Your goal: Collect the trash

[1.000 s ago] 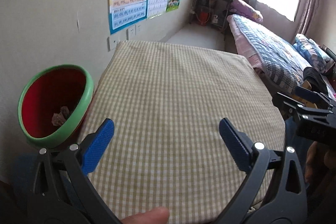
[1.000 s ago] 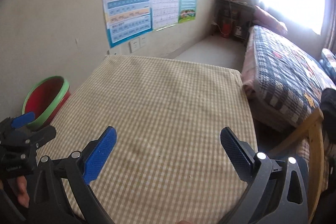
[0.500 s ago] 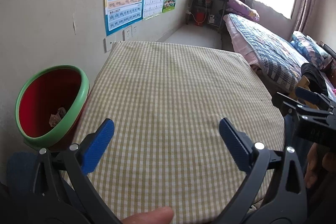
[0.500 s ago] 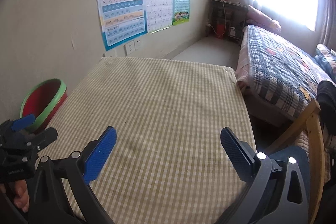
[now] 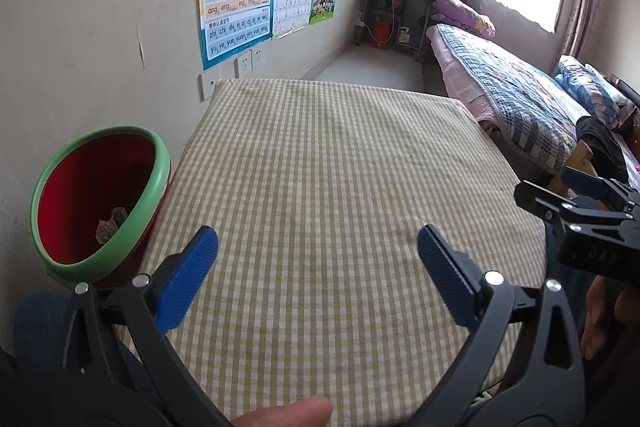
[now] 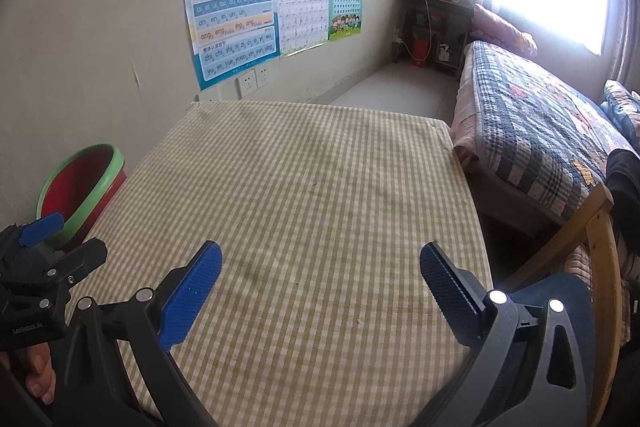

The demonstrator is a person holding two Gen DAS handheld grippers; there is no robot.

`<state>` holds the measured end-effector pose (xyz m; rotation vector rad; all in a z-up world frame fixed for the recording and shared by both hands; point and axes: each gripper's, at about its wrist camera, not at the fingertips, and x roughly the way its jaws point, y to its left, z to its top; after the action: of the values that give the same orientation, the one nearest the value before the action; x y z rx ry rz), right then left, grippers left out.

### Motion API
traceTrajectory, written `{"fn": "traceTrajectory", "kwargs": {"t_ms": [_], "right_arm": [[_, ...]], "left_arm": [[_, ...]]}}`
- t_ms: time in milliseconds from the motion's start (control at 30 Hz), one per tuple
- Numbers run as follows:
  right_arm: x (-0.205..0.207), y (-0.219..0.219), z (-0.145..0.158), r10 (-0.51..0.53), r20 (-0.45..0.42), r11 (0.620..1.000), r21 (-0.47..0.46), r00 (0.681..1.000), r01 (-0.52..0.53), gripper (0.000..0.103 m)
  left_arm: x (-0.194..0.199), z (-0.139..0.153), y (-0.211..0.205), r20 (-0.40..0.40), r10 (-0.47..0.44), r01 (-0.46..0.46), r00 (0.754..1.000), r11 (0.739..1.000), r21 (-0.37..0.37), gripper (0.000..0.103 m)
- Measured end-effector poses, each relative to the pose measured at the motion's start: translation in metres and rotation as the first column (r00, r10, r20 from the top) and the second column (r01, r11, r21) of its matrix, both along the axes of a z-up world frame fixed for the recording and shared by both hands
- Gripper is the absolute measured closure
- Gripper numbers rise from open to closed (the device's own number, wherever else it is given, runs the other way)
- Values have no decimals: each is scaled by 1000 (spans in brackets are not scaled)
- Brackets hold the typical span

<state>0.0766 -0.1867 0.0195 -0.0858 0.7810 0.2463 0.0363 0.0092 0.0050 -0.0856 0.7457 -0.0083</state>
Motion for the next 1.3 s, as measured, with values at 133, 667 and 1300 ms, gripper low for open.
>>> {"fn": "traceTrajectory", "kwargs": {"t_ms": [133, 667, 1300], "right_arm": [[-1, 0, 1, -8, 4, 1000, 3, 1000, 8, 7], [-3, 1, 2, -15, 7, 1000, -3, 1000, 15, 7], [-2, -1, 1, -29, -1, 1000, 3, 1000, 29, 7]], "left_arm": [[0, 0, -2, 1, -9, 9, 1000, 1000, 8, 5], [0, -1, -1, 1, -7, 7, 1000, 1000, -1, 5], [0, -1, 0, -2, -4, 4, 1000, 1000, 1, 5]]}}
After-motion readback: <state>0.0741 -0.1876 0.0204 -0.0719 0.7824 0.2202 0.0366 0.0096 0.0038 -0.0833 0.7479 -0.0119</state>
